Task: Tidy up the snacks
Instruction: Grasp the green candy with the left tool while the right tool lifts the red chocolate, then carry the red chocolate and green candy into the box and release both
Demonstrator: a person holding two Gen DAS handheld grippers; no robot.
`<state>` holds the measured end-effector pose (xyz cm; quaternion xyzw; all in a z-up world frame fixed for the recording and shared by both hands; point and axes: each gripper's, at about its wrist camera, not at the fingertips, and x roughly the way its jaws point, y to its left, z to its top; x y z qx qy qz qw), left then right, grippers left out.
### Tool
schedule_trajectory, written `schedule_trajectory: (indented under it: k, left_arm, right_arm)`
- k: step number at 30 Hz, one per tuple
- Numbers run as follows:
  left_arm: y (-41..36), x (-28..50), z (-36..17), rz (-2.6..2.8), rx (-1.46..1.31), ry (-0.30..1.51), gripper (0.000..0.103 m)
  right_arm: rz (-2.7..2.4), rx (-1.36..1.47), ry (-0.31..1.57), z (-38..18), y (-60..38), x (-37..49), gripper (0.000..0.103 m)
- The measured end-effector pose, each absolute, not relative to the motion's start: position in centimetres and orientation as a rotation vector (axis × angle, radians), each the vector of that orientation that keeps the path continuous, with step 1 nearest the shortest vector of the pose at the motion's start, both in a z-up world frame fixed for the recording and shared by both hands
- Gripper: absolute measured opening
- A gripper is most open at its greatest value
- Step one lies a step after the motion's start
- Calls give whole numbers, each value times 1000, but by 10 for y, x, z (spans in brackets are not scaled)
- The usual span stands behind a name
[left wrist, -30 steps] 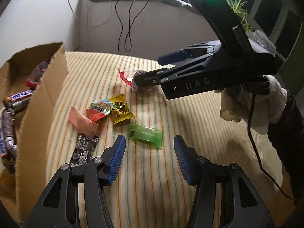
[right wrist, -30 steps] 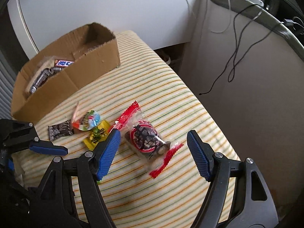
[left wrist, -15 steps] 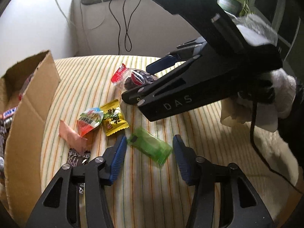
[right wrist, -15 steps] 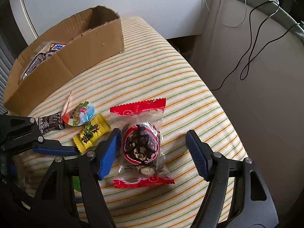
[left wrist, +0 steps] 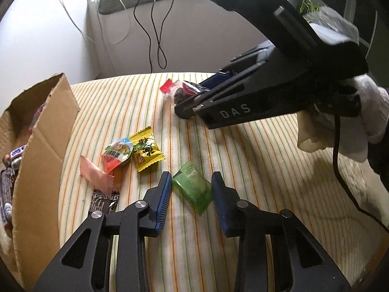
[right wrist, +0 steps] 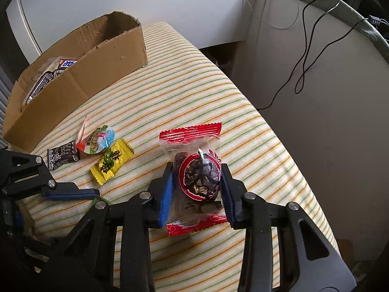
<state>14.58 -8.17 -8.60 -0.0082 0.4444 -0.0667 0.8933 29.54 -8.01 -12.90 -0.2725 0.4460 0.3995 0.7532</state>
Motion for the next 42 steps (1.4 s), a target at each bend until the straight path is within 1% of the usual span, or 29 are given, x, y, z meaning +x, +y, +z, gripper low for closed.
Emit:
schedule_trajectory:
  k: [8, 21, 32, 42]
  left_arm:
    - [-65, 125, -72, -148, -62, 893, 32]
    - [-19, 85, -27, -122, -98, 764, 32]
    - [45, 68, -13, -22, -126, 701, 32]
    - [99, 57, -11, 73, -161, 679, 32]
  right_arm:
    - [838, -550, 959, -115, -96, 282, 36]
    - [836, -499, 886, -60, -92, 250, 36]
    - [888, -488, 822, -26, -34, 230, 36]
    - [964, -510, 813, -21, 33, 221, 36]
